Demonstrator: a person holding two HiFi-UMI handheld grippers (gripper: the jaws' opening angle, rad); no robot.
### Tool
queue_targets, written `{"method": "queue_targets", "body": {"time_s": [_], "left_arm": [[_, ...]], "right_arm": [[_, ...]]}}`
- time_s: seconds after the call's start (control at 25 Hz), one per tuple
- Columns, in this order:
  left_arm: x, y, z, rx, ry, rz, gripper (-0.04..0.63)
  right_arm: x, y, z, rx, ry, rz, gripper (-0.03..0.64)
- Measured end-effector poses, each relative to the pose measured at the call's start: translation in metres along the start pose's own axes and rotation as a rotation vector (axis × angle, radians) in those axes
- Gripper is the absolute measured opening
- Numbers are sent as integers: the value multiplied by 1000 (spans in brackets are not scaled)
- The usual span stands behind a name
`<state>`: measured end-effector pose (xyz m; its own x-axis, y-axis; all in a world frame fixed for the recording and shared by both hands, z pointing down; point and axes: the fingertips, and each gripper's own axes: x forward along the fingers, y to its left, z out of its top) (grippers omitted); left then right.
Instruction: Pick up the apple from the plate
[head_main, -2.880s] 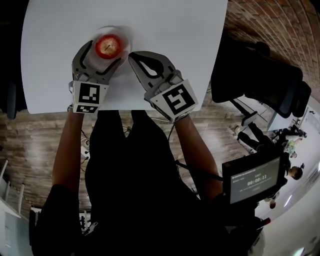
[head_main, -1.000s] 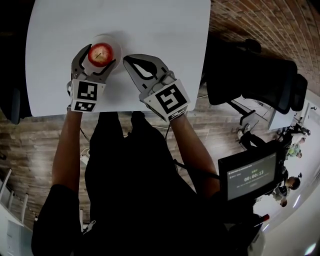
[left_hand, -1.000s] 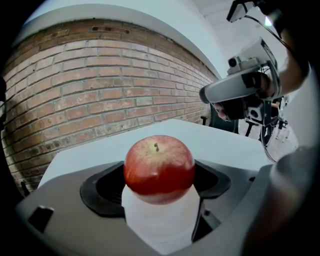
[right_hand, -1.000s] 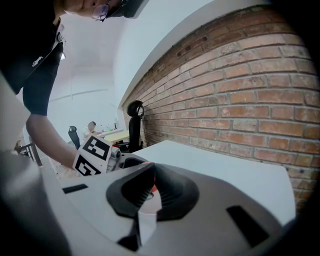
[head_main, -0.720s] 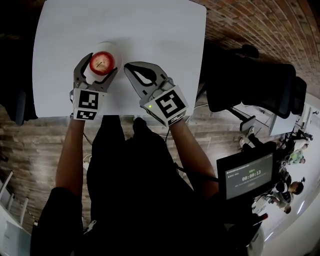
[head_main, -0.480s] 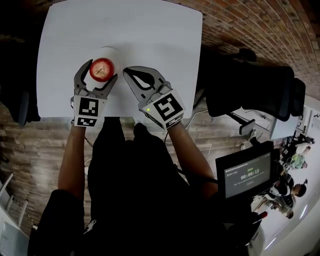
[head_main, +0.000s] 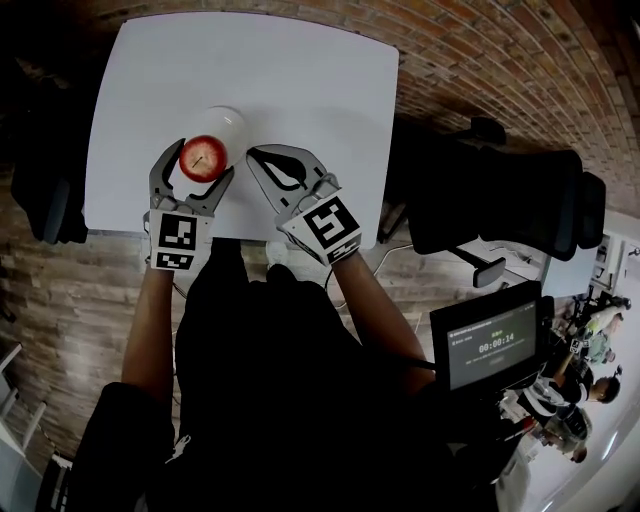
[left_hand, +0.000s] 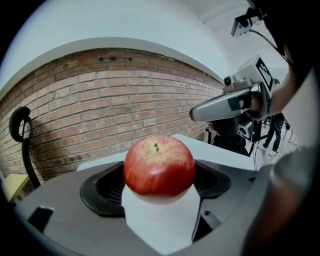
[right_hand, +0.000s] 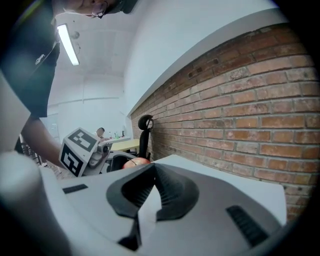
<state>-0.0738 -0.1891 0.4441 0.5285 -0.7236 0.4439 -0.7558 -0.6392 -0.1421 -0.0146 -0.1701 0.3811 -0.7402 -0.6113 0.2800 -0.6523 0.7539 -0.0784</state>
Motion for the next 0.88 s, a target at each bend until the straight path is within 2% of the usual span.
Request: {"method": "queue_targets", "body": {"time_s": [0.44,0.88], "left_arm": [[-44,-9,18,3,-26,69,410],[-77,-26,27,19,-27,67,410]], "right_arm": [[-25,15,22,-10,-64,27,3],[-41,25,32,-15,-85,25,3]]}}
